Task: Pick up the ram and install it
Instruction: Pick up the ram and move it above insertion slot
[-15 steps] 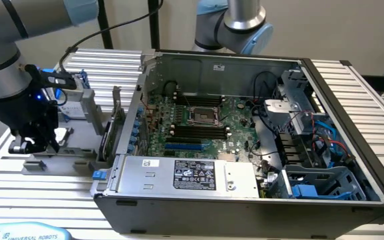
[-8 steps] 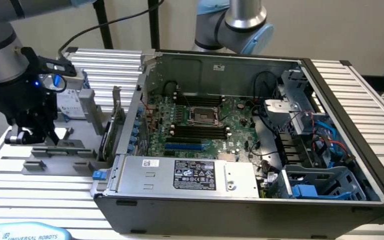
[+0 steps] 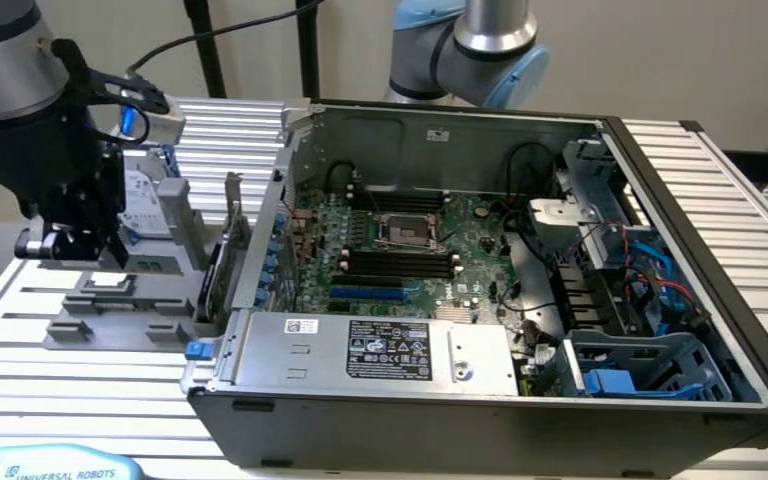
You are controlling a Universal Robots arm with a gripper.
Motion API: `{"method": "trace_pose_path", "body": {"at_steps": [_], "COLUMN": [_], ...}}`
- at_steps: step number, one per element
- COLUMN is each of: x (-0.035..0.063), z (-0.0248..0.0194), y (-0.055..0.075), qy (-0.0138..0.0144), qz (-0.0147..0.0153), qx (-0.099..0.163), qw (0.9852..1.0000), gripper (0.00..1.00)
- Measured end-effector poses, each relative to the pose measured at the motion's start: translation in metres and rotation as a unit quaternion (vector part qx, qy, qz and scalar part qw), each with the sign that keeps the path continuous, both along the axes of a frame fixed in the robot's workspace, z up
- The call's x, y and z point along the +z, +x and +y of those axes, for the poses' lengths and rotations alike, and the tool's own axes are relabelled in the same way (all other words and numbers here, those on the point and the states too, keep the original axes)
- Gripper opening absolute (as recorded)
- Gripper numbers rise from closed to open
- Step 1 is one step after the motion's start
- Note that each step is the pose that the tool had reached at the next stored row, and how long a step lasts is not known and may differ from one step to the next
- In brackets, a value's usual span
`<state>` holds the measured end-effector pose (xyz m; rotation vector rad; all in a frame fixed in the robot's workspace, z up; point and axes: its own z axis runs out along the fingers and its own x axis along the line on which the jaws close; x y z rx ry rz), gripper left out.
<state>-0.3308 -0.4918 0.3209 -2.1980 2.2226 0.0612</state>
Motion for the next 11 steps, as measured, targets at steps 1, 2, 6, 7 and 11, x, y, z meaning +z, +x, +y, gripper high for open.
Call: {"method": "trace_pose_path", "body": {"at_steps": [1,2,6,7,11], "x": [0.0045,0.0090,0.0269,0.0312,0.0486], "z": [0.0000,0.0000,0.0000,0.0000,0.0000], "y": [0.004,0.007,0.023,0.027,0.044], "qy": [0.0004,0.0008,0.0035,0.0041,0.0072], "qz": [0.0000,0.0000,0.0000,0.0000,0.0000], "qx": [0.000,0.000,0.001,0.001,0.002], "qw": [1.0000,1.0000,1.0000,1.0000,1.0000], "gripper": [0.13,0.13,0.13,0.13,0.13]}}
